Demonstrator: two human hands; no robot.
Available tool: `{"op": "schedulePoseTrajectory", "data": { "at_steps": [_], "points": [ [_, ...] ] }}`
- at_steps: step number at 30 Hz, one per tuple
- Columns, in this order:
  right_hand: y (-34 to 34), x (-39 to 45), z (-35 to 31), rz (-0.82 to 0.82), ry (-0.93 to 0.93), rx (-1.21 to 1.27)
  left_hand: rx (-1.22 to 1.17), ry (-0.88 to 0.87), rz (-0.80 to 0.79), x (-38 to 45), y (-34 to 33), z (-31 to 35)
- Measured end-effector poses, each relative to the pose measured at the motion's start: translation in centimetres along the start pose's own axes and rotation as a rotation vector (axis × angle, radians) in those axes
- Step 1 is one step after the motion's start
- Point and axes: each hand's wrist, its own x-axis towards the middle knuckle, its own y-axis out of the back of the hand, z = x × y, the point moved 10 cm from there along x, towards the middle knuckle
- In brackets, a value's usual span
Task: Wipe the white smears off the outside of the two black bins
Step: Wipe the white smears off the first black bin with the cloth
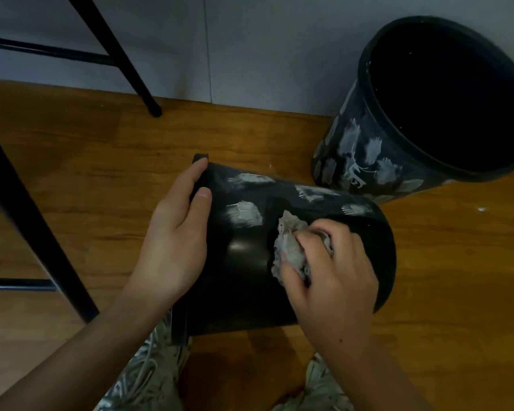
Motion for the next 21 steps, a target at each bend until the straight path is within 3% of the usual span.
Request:
{"op": "schedulePoseTrajectory", "data": {
  "at_steps": [6, 15, 21],
  "points": [
    [-0.9, 2.2, -5.0, -0.034, 0.172, 0.076, -0.061, 0.0, -0.018, 0.2, 0.0, 0.1],
    [-2.2, -5.0, -9.1, -0.006, 0.486, 0.19, -0.087, 0.01, -0.062, 1.1, -0.1, -0.3],
    [-2.0, -2.5, -8.7, -0.025, 0.399, 0.177, -0.1, -0.015, -0.071, 0.9, -0.4, 0.0]
  ]
}}
